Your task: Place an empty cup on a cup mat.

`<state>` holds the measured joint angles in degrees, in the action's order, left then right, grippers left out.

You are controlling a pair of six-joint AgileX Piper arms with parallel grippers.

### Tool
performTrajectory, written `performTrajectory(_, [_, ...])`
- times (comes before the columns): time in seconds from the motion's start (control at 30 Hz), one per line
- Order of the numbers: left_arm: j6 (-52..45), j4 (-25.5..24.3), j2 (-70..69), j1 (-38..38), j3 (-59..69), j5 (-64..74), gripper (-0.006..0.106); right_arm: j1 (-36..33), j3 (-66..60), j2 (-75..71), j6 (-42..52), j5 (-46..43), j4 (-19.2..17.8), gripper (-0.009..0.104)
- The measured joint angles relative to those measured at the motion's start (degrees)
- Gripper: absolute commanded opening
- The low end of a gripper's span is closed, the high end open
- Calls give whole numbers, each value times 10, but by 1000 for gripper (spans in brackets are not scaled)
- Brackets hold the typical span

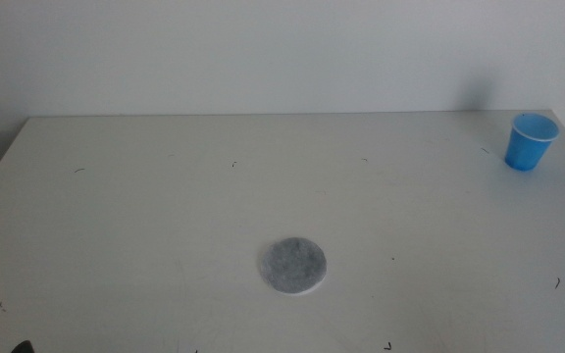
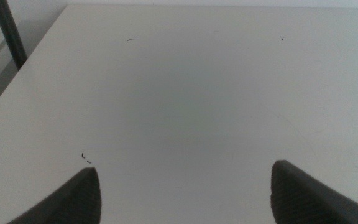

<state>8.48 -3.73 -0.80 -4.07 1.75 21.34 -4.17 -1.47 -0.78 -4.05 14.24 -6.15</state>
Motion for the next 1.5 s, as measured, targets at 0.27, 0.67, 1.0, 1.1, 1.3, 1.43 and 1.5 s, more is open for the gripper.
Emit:
performTrajectory(0.27, [0, 0, 0, 0, 0, 0, 105, 0, 75, 39, 0, 5, 0, 91])
performTrajectory(0.67, [0, 0, 0, 0, 0, 0, 105, 0, 258, 285, -25, 23, 9, 91])
performTrajectory(1.0, [0, 0, 0, 0, 0, 0, 105, 0, 486, 495, -32, 146, 17, 91])
performTrajectory(1.1, [0, 0, 0, 0, 0, 0, 105, 0, 588, 578, -41, 219, 17, 91])
performTrajectory(1.3, [0, 0, 0, 0, 0, 0, 105, 0, 740, 689, -70, 287, 17, 91])
performTrajectory(1.43, [0, 0, 0, 0, 0, 0, 105, 0, 822, 763, -75, 312, 17, 91])
performTrajectory(1.5, [0, 0, 0, 0, 0, 0, 105, 0, 863, 800, -75, 326, 17, 91])
